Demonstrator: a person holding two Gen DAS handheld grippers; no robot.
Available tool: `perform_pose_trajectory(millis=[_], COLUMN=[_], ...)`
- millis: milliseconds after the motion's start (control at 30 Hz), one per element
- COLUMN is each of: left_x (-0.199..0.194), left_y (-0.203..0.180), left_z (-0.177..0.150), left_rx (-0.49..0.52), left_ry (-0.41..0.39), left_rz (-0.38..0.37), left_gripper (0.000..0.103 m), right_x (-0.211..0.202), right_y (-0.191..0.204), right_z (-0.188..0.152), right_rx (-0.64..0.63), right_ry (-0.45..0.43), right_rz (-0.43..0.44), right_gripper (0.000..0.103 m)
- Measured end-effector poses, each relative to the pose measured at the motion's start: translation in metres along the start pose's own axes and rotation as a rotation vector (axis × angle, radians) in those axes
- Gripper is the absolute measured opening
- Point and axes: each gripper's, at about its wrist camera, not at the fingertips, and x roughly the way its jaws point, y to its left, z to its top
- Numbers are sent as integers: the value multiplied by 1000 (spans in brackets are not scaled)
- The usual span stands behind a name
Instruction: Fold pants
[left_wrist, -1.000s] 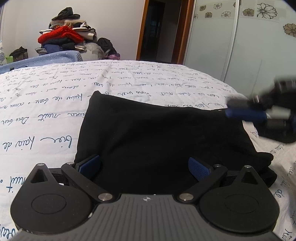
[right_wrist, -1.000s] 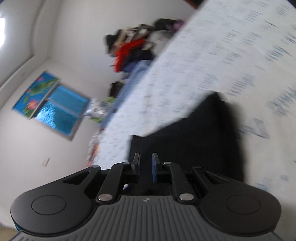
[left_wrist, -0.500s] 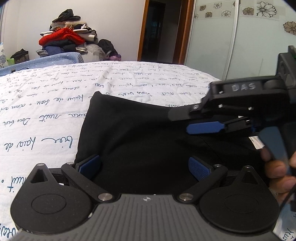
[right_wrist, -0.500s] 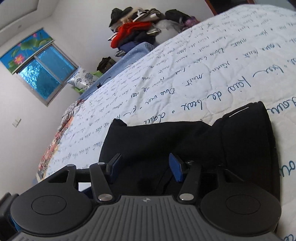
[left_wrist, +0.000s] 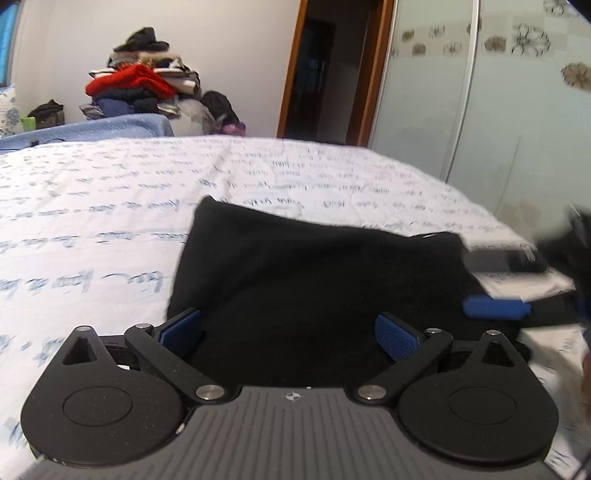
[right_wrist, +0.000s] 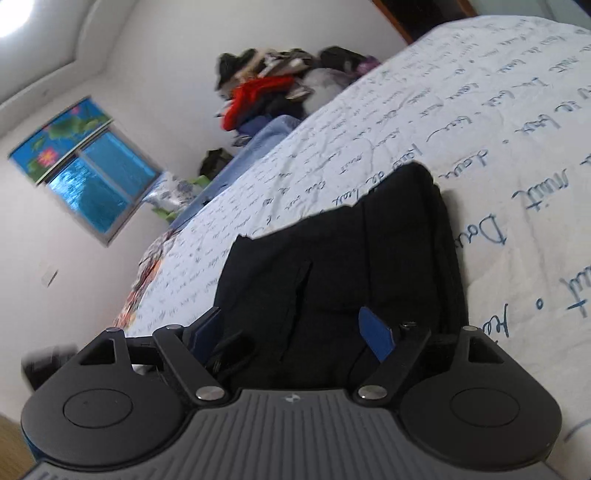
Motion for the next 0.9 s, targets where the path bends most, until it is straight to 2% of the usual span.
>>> perform_pose_trajectory(millis=[100, 200, 267, 367, 500, 600, 633, 667, 767, 900], left_x=[-29, -28, -15, -9, -9, -9, -9, -8, -8, -7], left_y=[-4, -8, -9, -5, -2, -2, -2, -2, -3, -6], left_z=[-11, -18, -20, -18, -21, -21, -21, -21, -20, -19], left_rx=[33, 61, 68, 42, 35, 33, 31, 28, 22, 28], left_ry=[-68, -75, -38, -11, -8, -7, -4, -1, 1, 2], left_rz=[-27, -57, -50, -74, -83, -84, -84, -83, -86, -84], left_gripper=[102, 102, 103, 103, 103, 103, 103, 103, 103, 103], right_x=[3, 45, 86, 149, 223, 254, 262, 264, 269, 256], right_y=[23, 37, 46, 57, 57, 52, 49, 46, 55, 63], right_z=[19, 44, 58, 76, 84, 76, 73, 70, 67, 66], right_rx=[-13, 96, 156, 166, 218, 156, 146, 151, 89, 37], right_ry=[0, 122, 206, 311, 445, 472, 476, 463, 471, 464], right_rz=[165, 352, 396, 345, 300, 178, 159, 180, 170, 177], right_gripper=[81, 90, 93, 93, 93, 93, 93, 93, 93, 93])
